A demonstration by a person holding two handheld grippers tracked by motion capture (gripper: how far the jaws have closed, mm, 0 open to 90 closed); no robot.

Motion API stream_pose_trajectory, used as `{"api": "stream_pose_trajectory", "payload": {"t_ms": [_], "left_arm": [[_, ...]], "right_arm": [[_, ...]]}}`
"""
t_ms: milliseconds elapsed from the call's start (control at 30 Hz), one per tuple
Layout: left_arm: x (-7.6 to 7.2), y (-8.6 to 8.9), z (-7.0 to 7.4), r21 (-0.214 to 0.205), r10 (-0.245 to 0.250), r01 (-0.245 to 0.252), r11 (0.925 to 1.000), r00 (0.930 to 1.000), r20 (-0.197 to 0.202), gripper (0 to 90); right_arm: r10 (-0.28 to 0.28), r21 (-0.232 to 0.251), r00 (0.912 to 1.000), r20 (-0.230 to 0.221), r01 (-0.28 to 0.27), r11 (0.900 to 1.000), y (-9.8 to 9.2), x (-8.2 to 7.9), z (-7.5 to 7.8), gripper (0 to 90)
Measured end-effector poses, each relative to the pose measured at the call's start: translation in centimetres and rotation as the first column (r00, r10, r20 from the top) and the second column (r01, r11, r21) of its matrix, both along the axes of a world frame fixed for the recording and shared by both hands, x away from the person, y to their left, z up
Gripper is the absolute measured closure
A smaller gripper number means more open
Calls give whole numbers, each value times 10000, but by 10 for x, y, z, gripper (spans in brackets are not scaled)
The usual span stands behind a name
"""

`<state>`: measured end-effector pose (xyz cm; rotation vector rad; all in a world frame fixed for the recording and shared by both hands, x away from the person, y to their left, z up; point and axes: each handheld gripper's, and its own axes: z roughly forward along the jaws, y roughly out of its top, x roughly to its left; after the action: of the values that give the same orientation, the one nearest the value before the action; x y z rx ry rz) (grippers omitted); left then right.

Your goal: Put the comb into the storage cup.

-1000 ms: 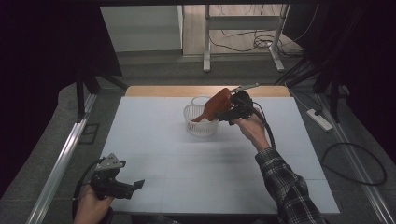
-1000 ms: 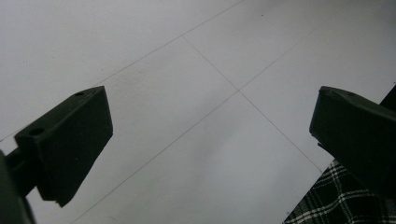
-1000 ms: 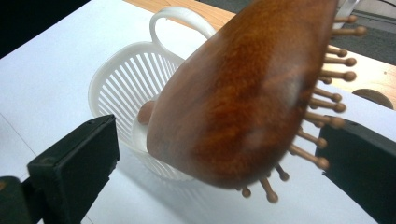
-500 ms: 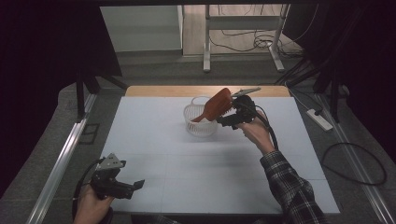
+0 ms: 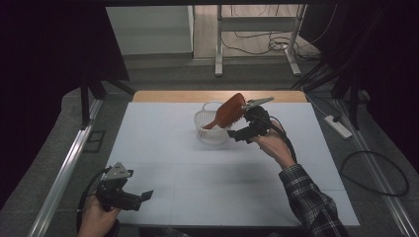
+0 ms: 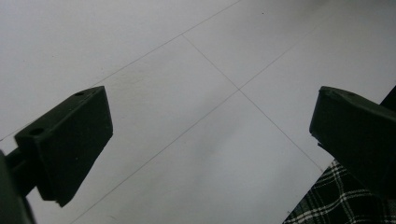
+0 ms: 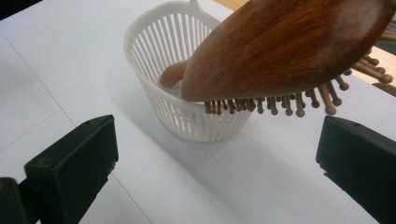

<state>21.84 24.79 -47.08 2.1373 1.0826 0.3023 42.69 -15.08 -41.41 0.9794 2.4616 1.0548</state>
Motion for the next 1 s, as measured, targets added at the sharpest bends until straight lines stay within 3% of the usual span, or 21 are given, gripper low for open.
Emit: {"api": "stream_pose_trajectory", "payload": {"t_ms": [567,1000], "left_arm": [[-1,0,0,-29,-63,63,10000,10000,21,2],[-1,0,0,-42,-131,131,9999,9999,19,1]], "right_arm": [[351,-67,9986,402,-349,9994,-2,-18,-1,0],[345,-43,9993,-152,-345,9994,-10,-28,-6,0]]}}
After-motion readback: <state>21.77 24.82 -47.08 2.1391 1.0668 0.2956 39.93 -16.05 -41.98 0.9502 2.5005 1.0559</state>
